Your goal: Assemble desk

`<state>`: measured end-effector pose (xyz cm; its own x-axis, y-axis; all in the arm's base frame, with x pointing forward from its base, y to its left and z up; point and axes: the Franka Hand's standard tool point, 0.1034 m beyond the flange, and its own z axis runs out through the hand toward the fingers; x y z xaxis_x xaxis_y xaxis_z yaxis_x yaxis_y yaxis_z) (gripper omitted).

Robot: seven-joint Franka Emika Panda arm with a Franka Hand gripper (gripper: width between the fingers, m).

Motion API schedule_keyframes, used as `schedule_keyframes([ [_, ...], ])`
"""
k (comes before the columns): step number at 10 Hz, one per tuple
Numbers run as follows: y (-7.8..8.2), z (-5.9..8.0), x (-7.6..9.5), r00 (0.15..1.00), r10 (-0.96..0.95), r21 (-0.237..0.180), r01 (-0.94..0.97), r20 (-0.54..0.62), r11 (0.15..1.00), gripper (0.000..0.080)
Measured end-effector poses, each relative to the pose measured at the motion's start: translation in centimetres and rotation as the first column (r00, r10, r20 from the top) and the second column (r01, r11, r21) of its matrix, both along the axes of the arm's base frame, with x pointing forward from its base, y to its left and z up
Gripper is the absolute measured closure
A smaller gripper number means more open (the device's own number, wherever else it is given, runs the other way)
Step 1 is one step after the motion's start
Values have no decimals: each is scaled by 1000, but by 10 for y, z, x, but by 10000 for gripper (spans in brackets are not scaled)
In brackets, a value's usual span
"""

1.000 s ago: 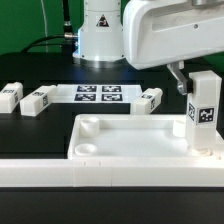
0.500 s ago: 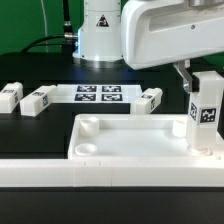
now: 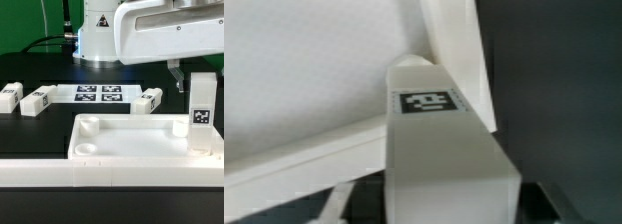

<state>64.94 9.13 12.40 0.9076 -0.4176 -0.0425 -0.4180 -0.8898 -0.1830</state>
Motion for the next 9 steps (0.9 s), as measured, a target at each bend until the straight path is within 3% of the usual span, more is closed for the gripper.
schedule_keyframes([
  [4, -1, -1, -1, 937, -344, -1, 344, -62, 939, 499],
  [9, -1, -1, -2, 742, -658, -27, 661, -128, 750, 499],
])
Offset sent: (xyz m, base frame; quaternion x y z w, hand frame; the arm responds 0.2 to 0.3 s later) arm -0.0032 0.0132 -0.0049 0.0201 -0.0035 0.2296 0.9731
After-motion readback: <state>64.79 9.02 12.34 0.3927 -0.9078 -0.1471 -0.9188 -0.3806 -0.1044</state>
